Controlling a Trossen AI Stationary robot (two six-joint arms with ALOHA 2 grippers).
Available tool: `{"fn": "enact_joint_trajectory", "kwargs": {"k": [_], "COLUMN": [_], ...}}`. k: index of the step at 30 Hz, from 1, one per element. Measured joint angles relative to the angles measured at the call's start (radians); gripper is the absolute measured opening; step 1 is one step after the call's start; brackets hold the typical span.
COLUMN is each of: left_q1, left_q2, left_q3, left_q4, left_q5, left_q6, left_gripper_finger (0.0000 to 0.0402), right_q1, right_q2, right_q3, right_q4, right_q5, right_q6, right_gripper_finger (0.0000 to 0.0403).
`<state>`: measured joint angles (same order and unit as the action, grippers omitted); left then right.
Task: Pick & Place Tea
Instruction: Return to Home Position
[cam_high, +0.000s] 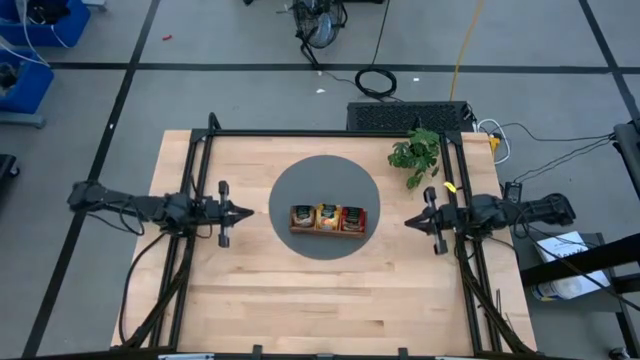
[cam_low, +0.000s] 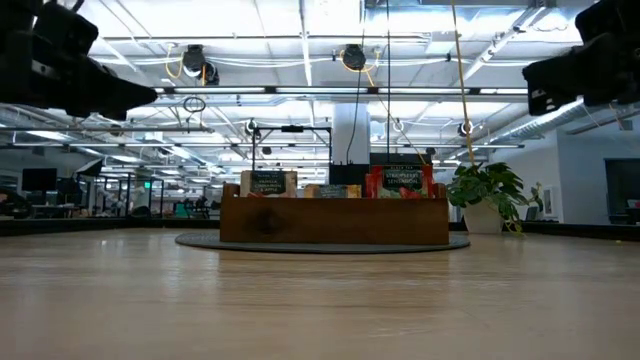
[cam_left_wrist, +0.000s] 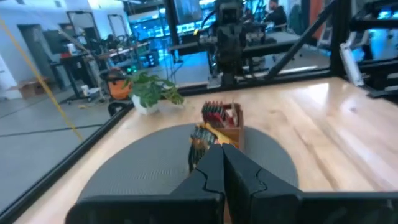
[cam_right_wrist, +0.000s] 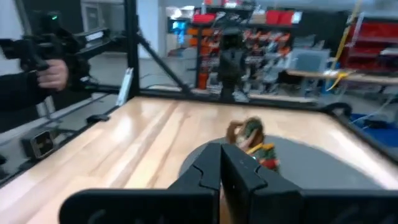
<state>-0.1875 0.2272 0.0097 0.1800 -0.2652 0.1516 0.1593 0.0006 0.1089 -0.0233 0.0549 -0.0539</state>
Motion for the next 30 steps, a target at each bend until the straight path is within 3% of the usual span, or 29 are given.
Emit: {"fn": "enact_joint_trajectory", "kwargs": {"k": [7,19,30], "left_q1": [0.044,0.045,0.045], "left_q2": [-0.069,-0.069,-0.055], "left_q3": [0.0,0.001,0.001], "left_q4": [-0.052,-0.096,-0.104], "left_q5": [0.113,0.198,0.203], "left_q6": [-0.039,-0.142,-0.201], "left_gripper_finger": [0.0002,0.0002,0.0002], "right_q1": [-0.055,-0.095,-0.095], "right_q2": [0.001,0.002,0.002], "right_q3": [-0.078,-0.091,-0.092], "right_q4": [0.063,0.108,0.115], "right_q5": [-0.061,-0.112,-0.105], "right_q6": [0.058,0.072,0.075], "right_gripper_finger": [0.0,0.0,0.0]}}
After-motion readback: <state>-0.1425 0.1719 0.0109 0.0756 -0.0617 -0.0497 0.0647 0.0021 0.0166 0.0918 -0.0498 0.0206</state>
